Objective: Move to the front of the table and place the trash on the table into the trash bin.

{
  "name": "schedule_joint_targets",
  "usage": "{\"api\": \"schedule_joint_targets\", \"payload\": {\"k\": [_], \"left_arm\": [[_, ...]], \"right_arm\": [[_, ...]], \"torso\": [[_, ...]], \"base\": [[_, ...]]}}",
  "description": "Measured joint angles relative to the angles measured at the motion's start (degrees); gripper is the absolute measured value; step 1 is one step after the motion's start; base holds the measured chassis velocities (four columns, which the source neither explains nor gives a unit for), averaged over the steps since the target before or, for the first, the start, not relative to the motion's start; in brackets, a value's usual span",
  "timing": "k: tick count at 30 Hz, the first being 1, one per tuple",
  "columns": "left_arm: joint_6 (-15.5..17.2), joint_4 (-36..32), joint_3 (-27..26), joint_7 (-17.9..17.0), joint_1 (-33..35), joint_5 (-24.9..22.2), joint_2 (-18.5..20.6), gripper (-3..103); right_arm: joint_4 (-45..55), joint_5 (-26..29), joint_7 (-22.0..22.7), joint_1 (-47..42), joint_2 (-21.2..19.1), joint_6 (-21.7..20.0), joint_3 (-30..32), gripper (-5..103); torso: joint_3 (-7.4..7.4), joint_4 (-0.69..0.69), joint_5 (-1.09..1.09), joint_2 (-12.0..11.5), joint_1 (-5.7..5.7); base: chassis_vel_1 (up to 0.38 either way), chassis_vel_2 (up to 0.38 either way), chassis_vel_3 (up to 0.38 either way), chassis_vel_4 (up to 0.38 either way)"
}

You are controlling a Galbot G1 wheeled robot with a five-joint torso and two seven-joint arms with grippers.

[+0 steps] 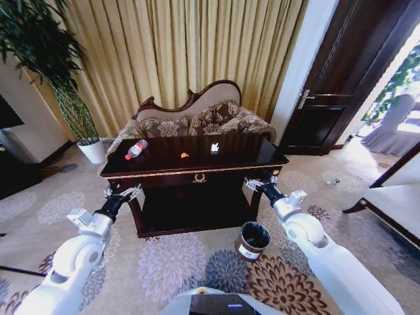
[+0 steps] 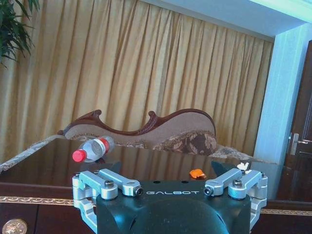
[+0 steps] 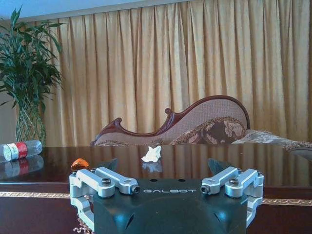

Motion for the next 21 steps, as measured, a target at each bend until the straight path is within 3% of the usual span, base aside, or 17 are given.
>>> {"api": "schedule_joint_targets", "payload": {"k": [21], "left_arm": [[0.2,-0.2,0.2,-0.1,-0.1,0.3,0.0,100]], "right_arm": [[-1.0,-2.1,-1.1,-0.2,-0.2,0.0,-0.3,100]], "torso": [[0.0,0.0,-0.02,0.0,0.01]], "base": [[-0.064,0.063,0.063,-0.07]]}}
